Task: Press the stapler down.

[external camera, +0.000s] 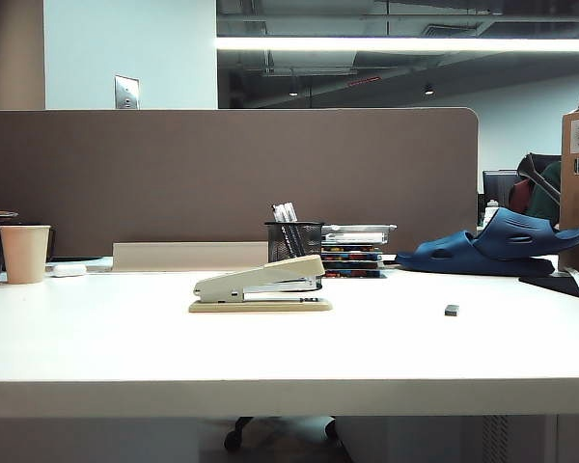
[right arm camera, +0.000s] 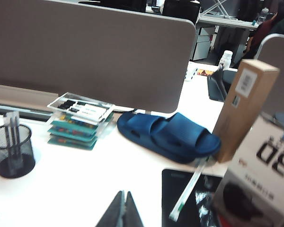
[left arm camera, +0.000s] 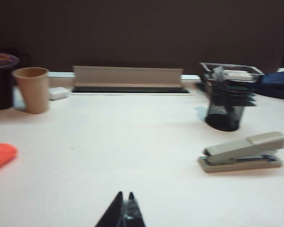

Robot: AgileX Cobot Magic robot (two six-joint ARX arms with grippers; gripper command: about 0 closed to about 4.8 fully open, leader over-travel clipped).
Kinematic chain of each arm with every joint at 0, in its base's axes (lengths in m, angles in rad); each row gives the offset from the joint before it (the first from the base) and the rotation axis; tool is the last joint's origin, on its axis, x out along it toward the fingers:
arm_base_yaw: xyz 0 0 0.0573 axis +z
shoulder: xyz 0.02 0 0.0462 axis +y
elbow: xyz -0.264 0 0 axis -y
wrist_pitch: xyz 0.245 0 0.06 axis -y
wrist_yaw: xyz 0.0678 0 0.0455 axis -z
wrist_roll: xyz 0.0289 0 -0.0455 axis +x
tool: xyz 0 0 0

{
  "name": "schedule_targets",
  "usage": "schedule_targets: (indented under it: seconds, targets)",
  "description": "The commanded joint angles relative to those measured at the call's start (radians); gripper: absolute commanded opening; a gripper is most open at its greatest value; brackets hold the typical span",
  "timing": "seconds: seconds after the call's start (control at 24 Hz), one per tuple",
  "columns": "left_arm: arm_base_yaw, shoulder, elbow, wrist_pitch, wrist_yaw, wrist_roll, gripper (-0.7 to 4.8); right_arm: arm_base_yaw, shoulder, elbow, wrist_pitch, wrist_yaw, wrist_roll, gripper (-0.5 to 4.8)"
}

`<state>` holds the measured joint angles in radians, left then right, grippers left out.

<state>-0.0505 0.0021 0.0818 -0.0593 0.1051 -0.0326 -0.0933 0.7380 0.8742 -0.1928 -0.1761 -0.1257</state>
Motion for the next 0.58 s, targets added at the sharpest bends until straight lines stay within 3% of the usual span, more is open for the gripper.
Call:
schedule_targets:
  seconds: [0.04,0.38,0.58]
  targets:
    - [0.002,0.000,0.003,0.032,-0.035,0.046,-0.05,-0.001,-0.138,-0.135,0.019,0.003,0.061,-0.09]
    - [0.002,0.000,0.003,0.077,-0.035,0.063,-0.05,-0.001,-0.447,-0.480,0.063,0.002,0.081,-0.09]
    - [0.002,0.000,0.002,0.077,-0.039,0.089,-0.05,-0.001,-0.586,-0.675,0.223,0.003,0.081,-0.09]
